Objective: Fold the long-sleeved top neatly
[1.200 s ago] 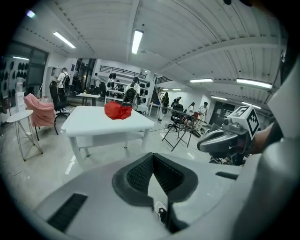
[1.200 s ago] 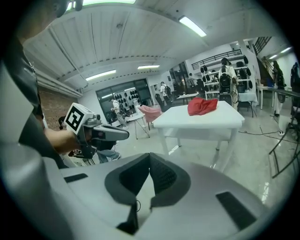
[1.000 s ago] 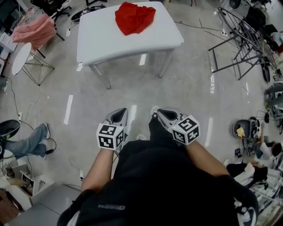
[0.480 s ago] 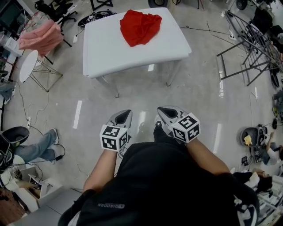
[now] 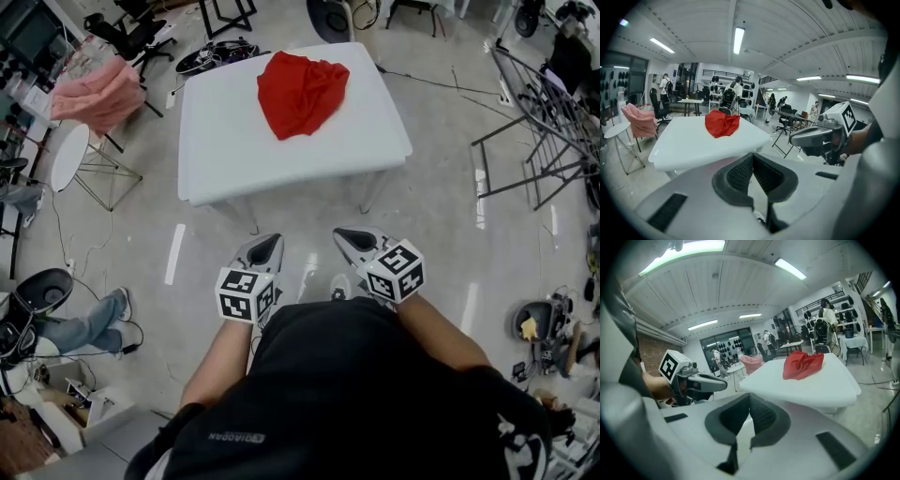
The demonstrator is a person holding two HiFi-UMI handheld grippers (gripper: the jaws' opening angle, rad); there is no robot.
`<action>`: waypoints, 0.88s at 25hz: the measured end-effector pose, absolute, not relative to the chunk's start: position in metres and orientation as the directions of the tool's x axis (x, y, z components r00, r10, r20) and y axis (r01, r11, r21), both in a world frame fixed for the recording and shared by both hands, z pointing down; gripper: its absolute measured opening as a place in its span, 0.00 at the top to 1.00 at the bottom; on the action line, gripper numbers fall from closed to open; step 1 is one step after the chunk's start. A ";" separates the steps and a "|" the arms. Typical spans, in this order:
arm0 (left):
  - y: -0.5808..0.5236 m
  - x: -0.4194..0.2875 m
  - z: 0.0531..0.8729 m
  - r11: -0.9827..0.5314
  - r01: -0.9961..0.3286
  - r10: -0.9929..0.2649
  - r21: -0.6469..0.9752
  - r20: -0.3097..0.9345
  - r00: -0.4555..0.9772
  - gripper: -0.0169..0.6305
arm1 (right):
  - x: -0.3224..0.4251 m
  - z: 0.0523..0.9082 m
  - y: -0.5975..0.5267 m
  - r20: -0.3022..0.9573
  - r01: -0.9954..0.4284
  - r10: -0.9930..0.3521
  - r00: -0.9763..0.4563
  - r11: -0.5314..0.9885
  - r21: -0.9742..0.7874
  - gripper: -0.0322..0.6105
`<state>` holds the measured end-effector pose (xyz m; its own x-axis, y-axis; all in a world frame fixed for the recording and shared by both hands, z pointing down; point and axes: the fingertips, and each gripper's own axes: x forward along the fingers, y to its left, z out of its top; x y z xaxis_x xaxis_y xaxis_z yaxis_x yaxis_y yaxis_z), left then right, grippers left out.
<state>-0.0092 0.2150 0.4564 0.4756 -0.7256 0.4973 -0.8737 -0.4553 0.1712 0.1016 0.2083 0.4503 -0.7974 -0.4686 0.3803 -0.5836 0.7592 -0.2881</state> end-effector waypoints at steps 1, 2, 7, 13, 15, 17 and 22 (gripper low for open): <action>0.206 -0.005 0.458 -0.453 -0.875 -0.726 0.169 0.499 0.473 0.97 | 0.104 0.451 0.198 0.378 -0.578 -0.463 -0.801 0.764 -0.287 0.94; 0.197 -0.001 0.459 -0.451 -0.877 -0.728 0.168 0.500 0.470 0.97 | 0.106 0.452 0.189 0.377 -0.572 -0.458 -0.805 0.768 -0.288 0.94; 0.158 0.012 0.458 -0.427 -0.891 -0.747 0.155 0.494 0.444 0.97 | 0.119 0.463 0.152 0.380 -0.550 -0.433 -0.817 0.782 -0.293 0.94; 0.147 0.015 0.459 -0.420 -0.898 -0.735 0.131 0.531 0.422 0.97 | 0.125 0.469 0.139 0.385 -0.534 -0.408 -0.828 0.783 -0.319 0.94; 0.142 0.010 0.462 -0.409 -0.902 -0.734 0.137 0.538 0.414 0.97 | 0.125 0.475 0.133 0.395 -0.537 -0.404 -0.825 0.779 -0.324 0.94; 0.138 0.006 0.465 -0.401 -0.904 -0.731 0.149 0.542 0.414 0.97 | 0.123 0.480 0.129 0.401 -0.538 -0.400 -0.824 0.775 -0.332 0.94; 0.126 -0.004 0.477 -0.411 -0.898 -0.714 0.157 0.557 0.424 0.97 | 0.112 0.483 0.115 0.408 -0.543 -0.407 -0.817 0.781 -0.309 0.94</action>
<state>-0.0040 0.1261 0.4773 0.4242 -0.7142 0.5568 -0.8981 -0.4107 0.1574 0.1122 0.1149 0.4834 -0.8175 -0.4068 0.4077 -0.5427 0.7812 -0.3086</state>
